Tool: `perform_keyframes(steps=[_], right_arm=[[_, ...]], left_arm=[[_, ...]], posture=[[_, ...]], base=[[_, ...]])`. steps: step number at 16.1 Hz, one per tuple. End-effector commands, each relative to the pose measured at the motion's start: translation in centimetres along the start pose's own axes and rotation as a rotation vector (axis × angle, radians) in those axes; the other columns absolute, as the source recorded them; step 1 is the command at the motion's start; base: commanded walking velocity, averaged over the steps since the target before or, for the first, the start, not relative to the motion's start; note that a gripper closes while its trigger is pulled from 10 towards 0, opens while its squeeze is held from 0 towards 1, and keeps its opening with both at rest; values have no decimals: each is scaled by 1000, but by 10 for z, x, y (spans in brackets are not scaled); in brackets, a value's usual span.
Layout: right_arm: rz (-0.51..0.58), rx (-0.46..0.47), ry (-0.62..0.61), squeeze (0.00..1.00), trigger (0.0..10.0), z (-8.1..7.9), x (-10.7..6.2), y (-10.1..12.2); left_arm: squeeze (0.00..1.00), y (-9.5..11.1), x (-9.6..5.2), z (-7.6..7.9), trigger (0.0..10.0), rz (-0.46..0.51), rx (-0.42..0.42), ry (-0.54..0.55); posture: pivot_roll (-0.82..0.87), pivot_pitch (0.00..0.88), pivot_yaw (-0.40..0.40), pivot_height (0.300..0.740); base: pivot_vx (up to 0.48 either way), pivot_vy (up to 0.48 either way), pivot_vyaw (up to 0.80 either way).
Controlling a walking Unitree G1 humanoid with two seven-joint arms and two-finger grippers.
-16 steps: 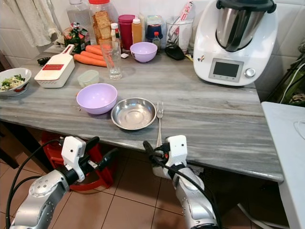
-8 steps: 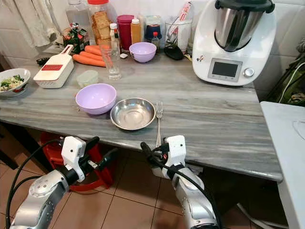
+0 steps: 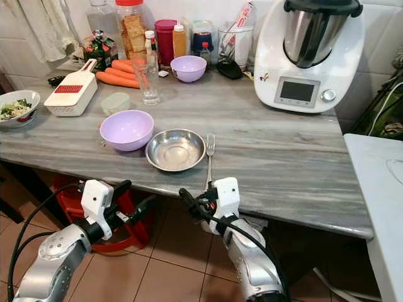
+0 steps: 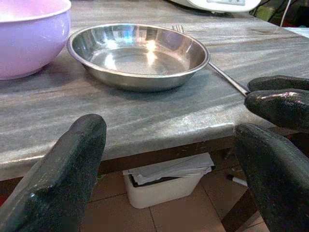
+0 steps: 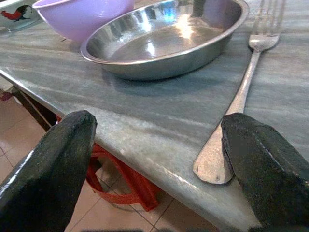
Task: Setting the table
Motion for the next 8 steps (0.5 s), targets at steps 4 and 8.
perform_keyframes(steps=[4, 8], right_arm=[[-1, 1, 30, 0, 10000, -7, 11, 3], [7, -1, 41, 0, 10000, -11, 18, 6]], left_arm=[[0, 5, 2, 2, 10000, 7, 20, -7], [0, 6, 3, 3, 10000, 10, 21, -6]], posture=[[69, 0, 28, 740], [71, 0, 27, 740]], base=[[0, 0, 0], [0, 0, 0]])
Point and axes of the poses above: a point about 5 cm out from each wrist's last joint towards the gripper, its own x axis pointing out of the wrist towards the gripper, its own y axis along the axis of the wrist's last joint, z = x × y, the point moved 6 cm from there along x, pointing out of the wrist towards the gripper, and after that the axes turned 12 degrees about -x, right-handed, at the moved point
